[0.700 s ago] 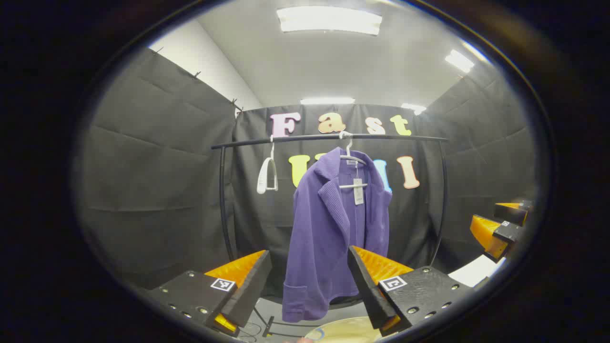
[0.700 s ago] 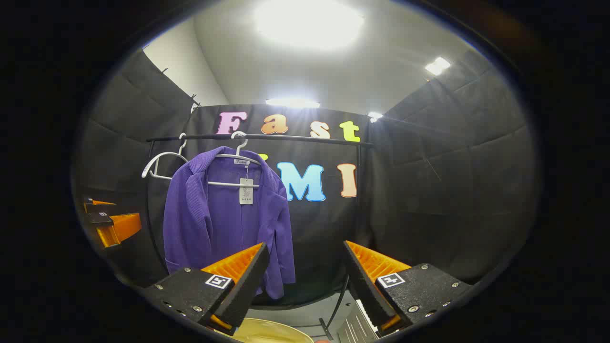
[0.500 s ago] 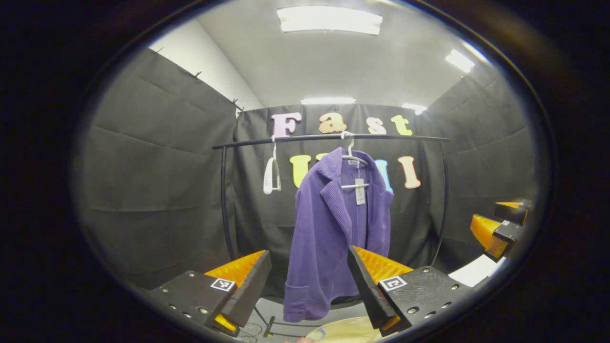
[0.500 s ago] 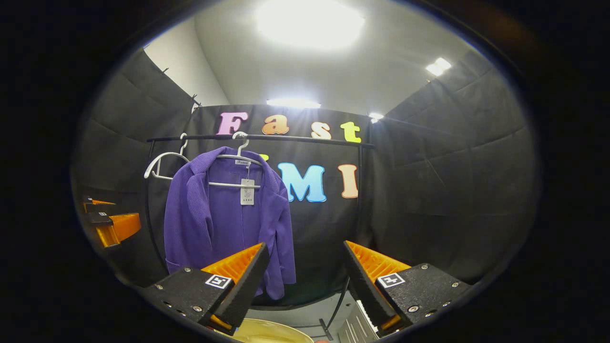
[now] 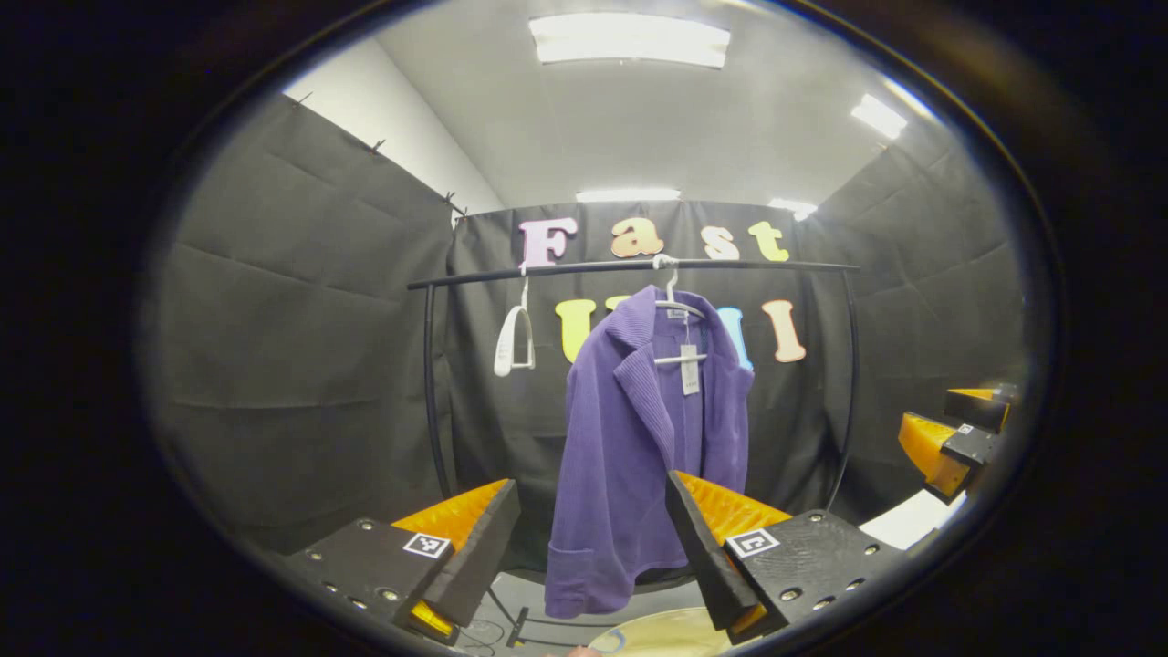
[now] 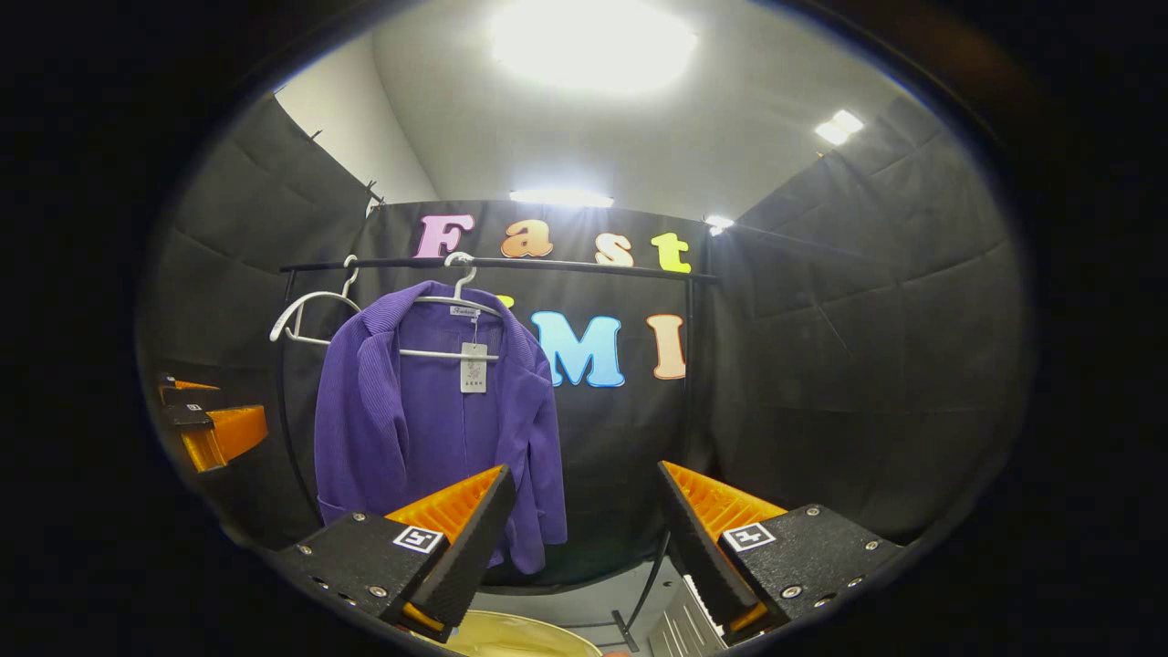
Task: Grasp the clothes on the hanger with both hands and then place them into the laundry hamper below.
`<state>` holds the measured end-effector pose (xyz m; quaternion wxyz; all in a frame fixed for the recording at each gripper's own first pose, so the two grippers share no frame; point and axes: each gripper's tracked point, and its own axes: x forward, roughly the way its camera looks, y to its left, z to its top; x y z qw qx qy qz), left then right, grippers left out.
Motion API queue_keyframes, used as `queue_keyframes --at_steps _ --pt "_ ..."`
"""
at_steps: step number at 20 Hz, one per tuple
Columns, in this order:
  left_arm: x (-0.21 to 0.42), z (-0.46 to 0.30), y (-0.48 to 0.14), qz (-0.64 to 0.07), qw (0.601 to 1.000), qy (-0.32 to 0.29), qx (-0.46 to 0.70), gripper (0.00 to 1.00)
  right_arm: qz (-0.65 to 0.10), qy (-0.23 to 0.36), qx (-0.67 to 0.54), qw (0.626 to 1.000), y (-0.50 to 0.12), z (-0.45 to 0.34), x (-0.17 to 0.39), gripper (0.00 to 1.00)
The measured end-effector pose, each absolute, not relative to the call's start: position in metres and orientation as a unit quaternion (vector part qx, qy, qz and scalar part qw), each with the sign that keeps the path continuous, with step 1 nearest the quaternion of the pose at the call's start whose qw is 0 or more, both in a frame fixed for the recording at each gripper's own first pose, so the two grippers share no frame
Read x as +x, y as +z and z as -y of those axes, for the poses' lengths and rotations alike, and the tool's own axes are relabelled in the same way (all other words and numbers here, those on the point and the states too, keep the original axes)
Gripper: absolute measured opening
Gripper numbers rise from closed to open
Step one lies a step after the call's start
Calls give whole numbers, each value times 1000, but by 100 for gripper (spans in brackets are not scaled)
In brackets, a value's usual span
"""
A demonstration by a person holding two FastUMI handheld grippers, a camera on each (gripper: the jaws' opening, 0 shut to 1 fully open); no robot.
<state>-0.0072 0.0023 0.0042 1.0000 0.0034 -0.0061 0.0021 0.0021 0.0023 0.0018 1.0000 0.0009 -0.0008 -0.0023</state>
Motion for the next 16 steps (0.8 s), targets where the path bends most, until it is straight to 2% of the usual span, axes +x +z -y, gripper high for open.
queue_keyframes --at_steps 7,9,10,11,16 --pt "-4 3 11 11 1000 2 -2 97 15 2 -7 1000 13 2 14 96" --pt "3 8 13 9 1000 5 -4 97 15 11 -3 1000 17 2 27 95" --pt "7 12 15 9 1000 4 -5 93 18 16 2 1000 21 1 34 95" --pt "12 16 19 12 1000 3 -6 97 23 20 6 1000 27 0 43 95" --pt "41 28 36 24 999 14 -16 97 33 51 19 998 43 -10 89 95"
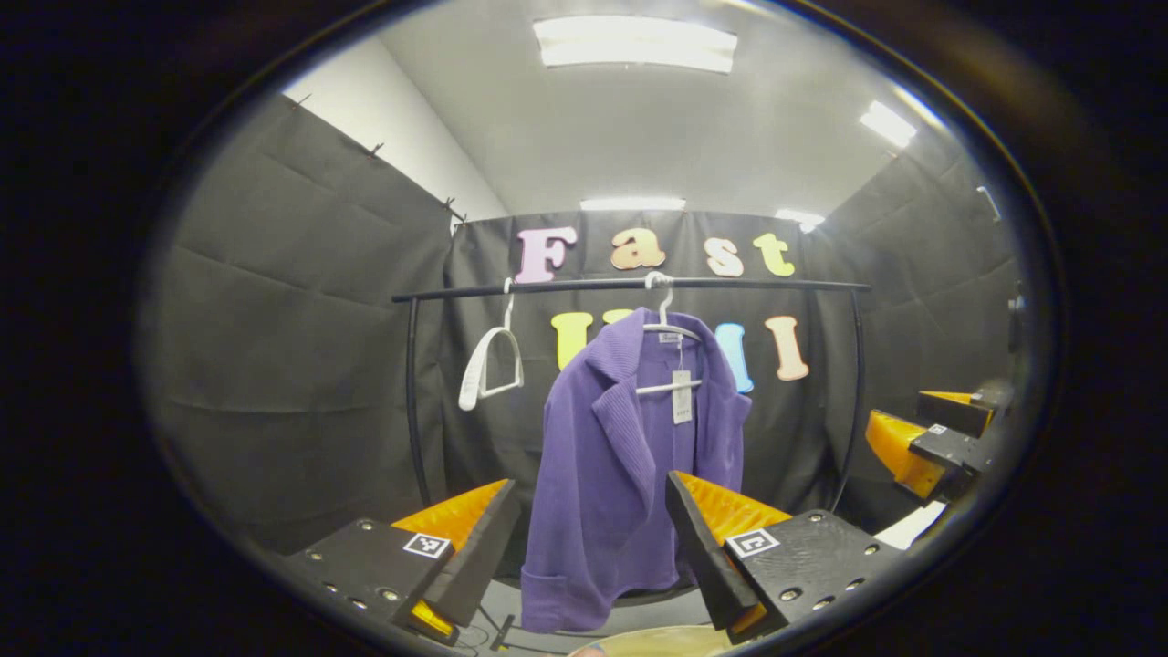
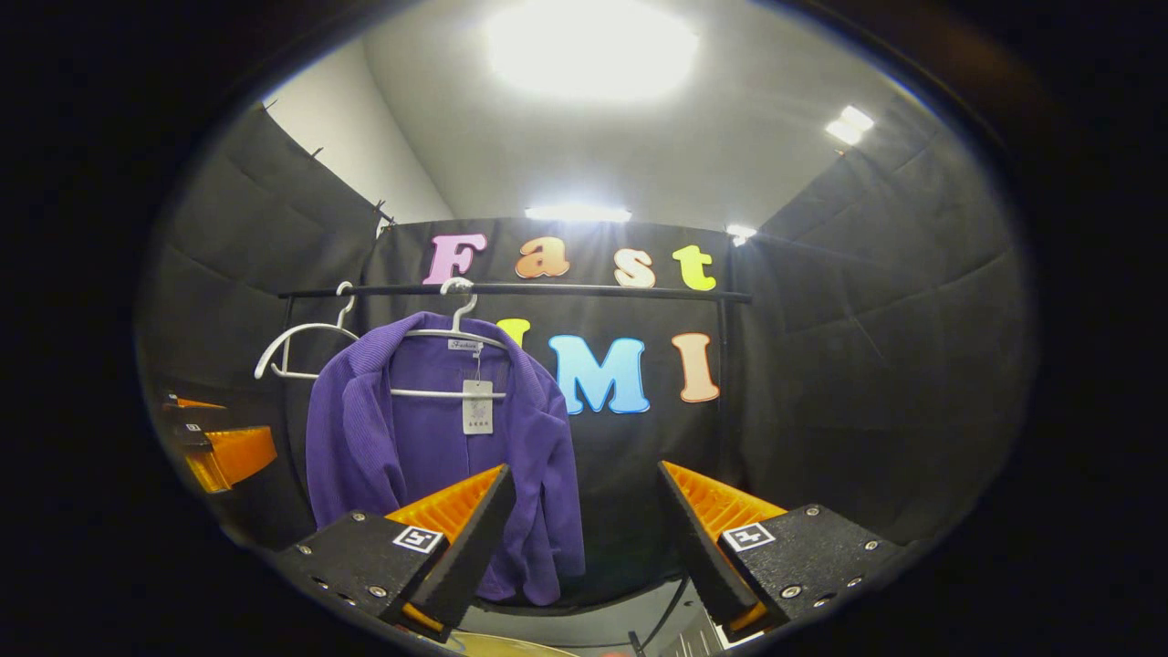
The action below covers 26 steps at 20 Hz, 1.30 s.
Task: Grasp the clothes on the hanger with both hands and then place them into the laundry hamper below.
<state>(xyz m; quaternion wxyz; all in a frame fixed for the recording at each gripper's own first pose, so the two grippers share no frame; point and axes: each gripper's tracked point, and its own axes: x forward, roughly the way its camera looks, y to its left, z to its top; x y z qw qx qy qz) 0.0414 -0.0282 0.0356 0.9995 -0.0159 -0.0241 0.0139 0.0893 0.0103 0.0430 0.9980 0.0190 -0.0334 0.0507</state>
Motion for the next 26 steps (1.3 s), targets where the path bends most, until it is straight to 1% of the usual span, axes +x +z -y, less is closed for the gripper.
queue_keyframes --at_steps 10,13,14,17,18,22,23,24,25,26 --pt "109 55 52 35 998 47 -9 96 44 119 49 991 61 -28 184 95" --pt "133 63 52 38 998 56 -10 89 39 140 56 988 59 -37 212 95" --pt "137 66 52 37 997 59 -13 93 37 148 60 986 59 -41 221 95" --pt "153 67 46 34 997 72 -21 93 35 170 73 982 56 -51 248 95" --pt "160 68 44 32 996 77 -21 97 35 176 76 981 55 -55 257 95" --pt "187 64 25 14 994 103 -22 96 26 202 89 975 44 -74 292 95" --pt "195 62 19 8 993 112 -22 89 25 207 91 974 40 -78 301 95" --pt "202 61 13 1 993 118 -21 96 24 211 93 973 38 -83 311 95" --pt "207 60 8 -5 992 124 -21 89 21 216 94 972 34 -88 319 95" --pt "213 59 2 -11 991 129 -22 97 19 221 94 970 29 -93 326 95"
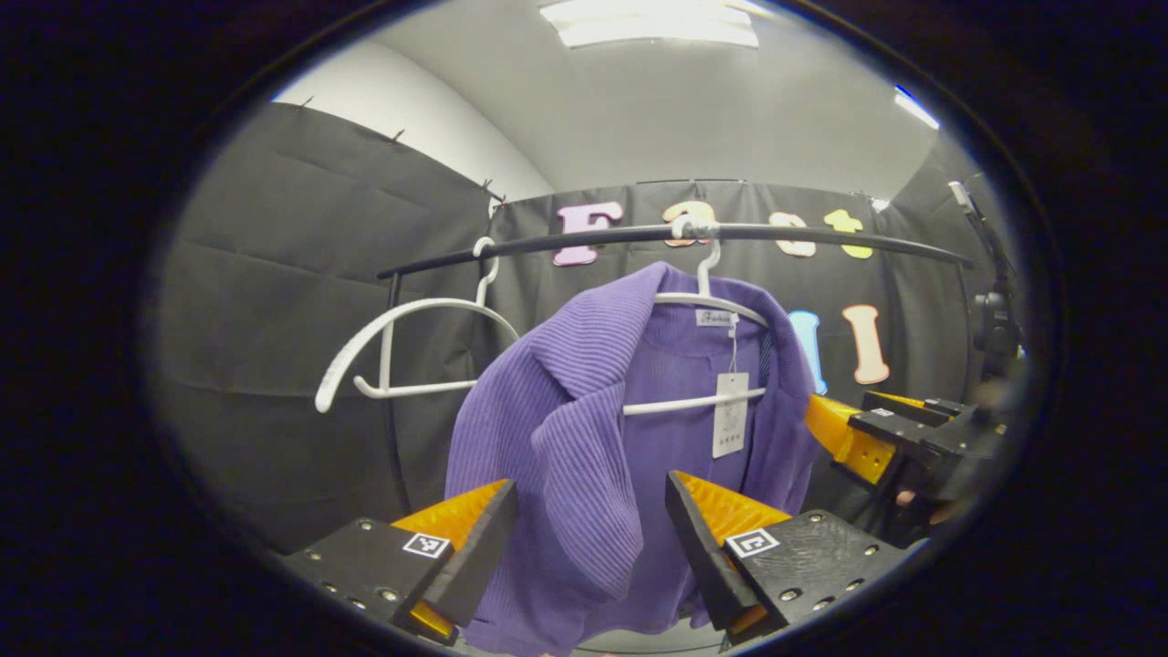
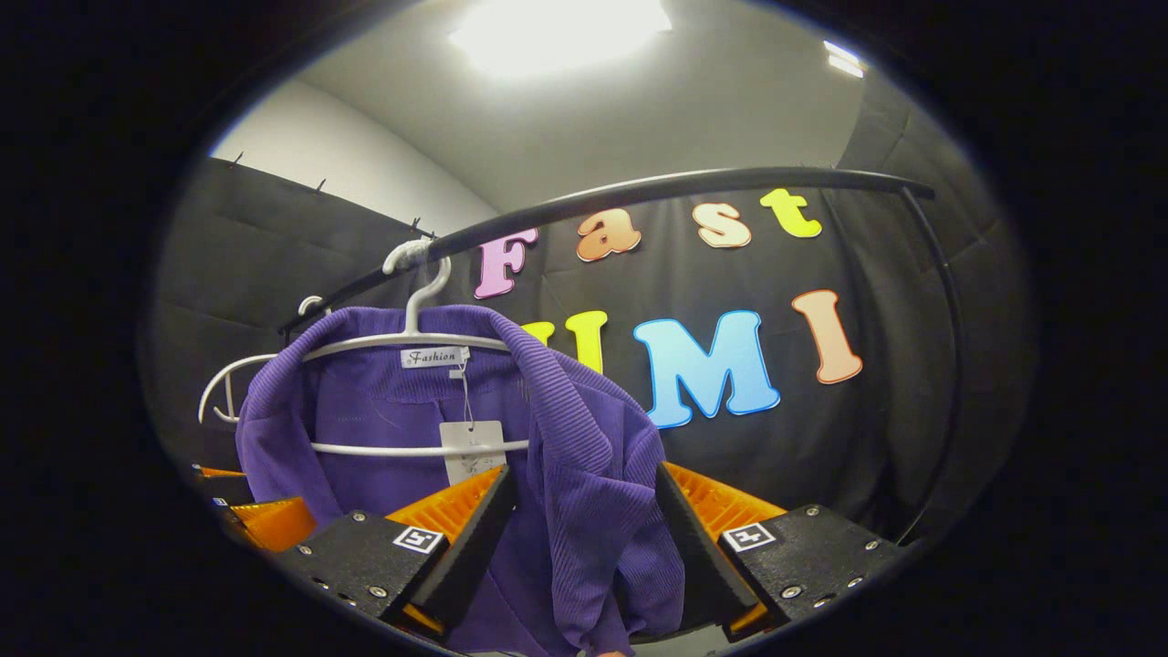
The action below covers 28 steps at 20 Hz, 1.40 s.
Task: Grasp the clothes on the hanger with both hands and then place them into the laundry hamper below.
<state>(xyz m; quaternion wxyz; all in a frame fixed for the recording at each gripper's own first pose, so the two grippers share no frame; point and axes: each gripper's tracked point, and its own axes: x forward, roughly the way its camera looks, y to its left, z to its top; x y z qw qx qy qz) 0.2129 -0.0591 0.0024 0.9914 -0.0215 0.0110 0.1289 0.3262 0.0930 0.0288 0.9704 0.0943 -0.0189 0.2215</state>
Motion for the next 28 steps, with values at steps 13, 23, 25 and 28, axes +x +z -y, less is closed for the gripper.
queue_keyframes --at_steps 13,23,25,28 --pt "230 45 -17 -6 981 194 -10 96 6 217 81 973 -7 -122 374 94" --pt "242 36 -19 -29 977 210 16 32 32 251 85 964 -3 -136 370 15" --pt "236 32 -18 -31 978 207 6 17 40 261 79 961 3 -133 364 5" --pt "220 34 -4 -23 980 199 8 8 85 248 83 962 32 -116 358 4"
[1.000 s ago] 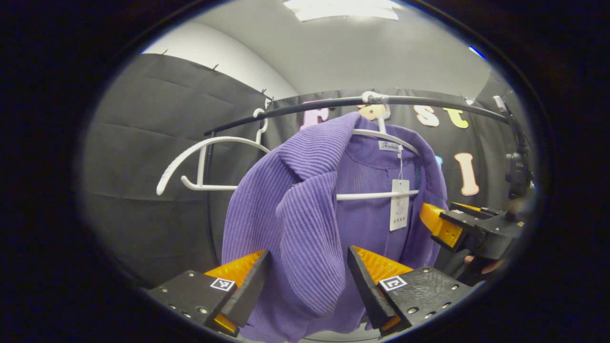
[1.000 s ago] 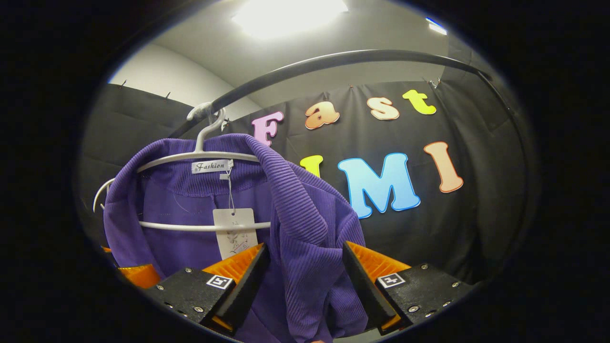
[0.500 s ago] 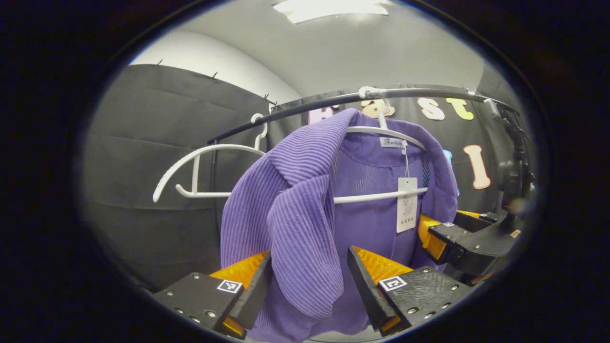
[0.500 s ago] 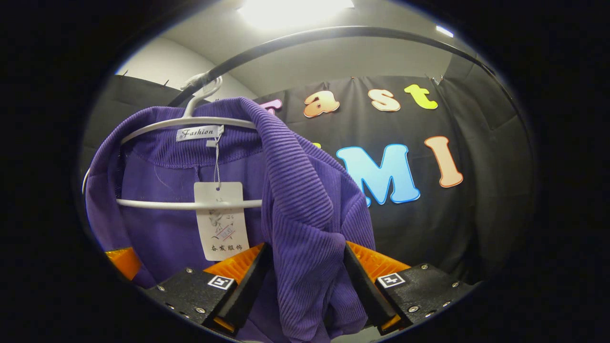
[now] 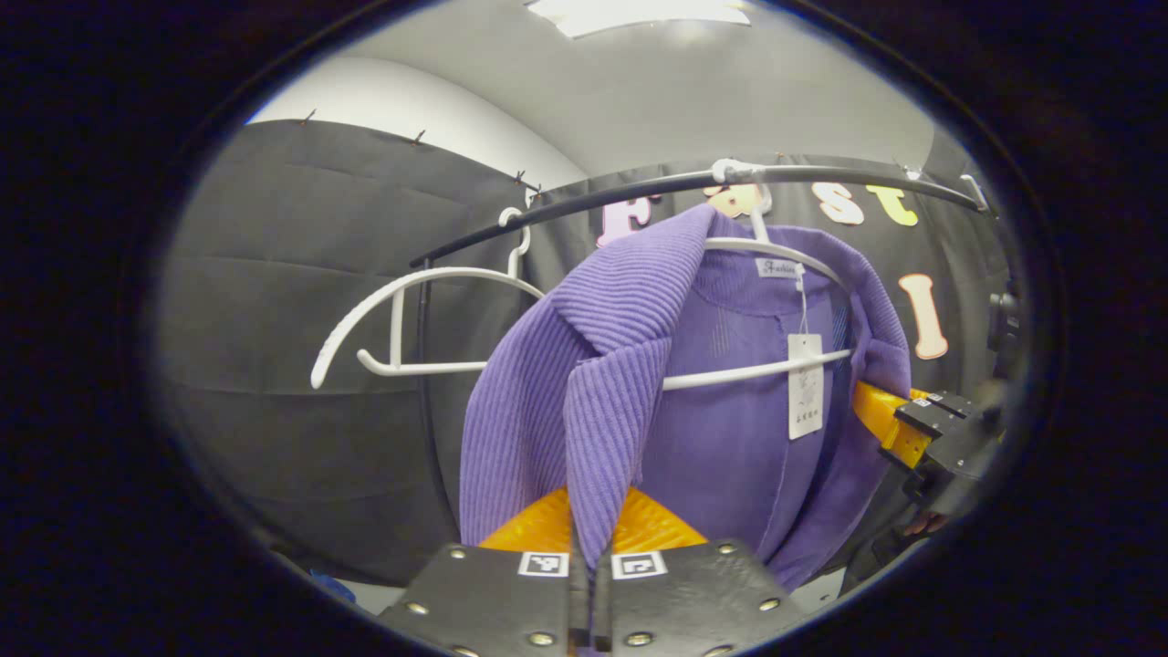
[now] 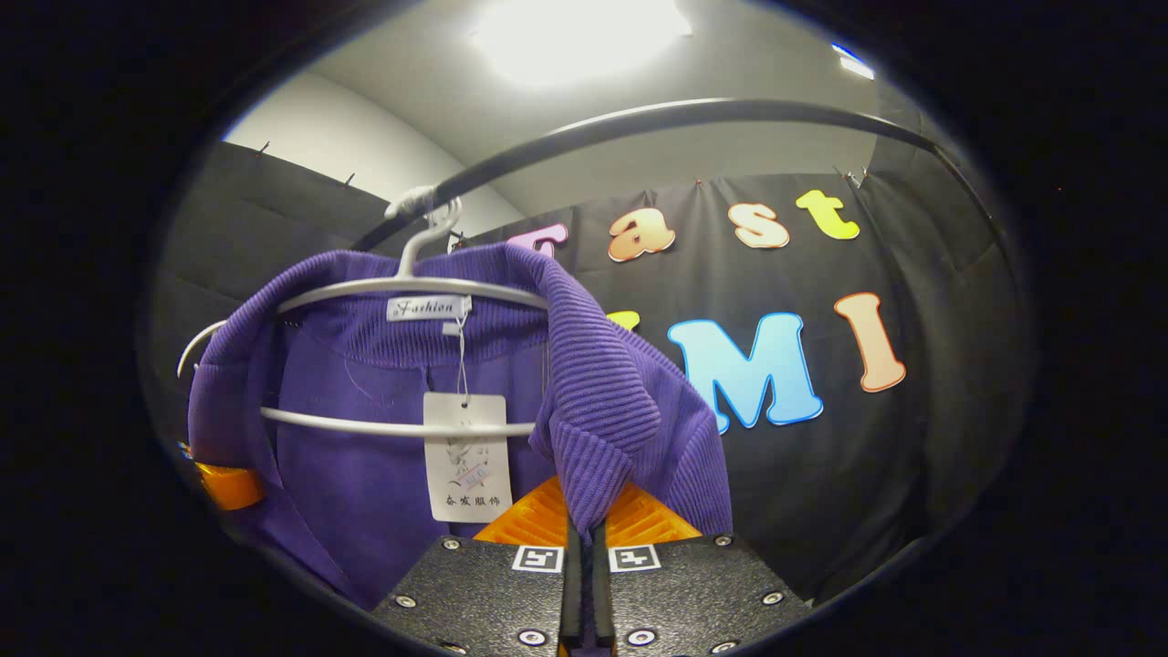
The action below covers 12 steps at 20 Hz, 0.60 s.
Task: Grasp the clothes on the hanger with both hands and then place them into the laundry hamper below.
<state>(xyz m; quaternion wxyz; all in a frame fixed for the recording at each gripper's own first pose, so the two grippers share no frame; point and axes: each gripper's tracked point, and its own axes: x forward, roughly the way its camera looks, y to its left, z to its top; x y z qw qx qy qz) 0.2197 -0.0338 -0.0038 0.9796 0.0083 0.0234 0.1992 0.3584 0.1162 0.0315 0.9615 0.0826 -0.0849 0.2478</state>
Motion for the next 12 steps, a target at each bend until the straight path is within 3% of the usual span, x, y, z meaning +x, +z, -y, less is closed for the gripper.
queue_keyframes --at_steps 7,8,11,12 --pt "188 26 60 18 982 180 47 6 156 213 70 962 90 -85 372 4" --pt "183 23 69 23 982 179 46 0 165 209 61 962 96 -82 375 4" --pt "172 12 94 39 981 183 56 6 190 200 40 960 112 -75 383 4" --pt "170 9 102 45 980 185 59 3 196 197 34 960 115 -73 386 4"
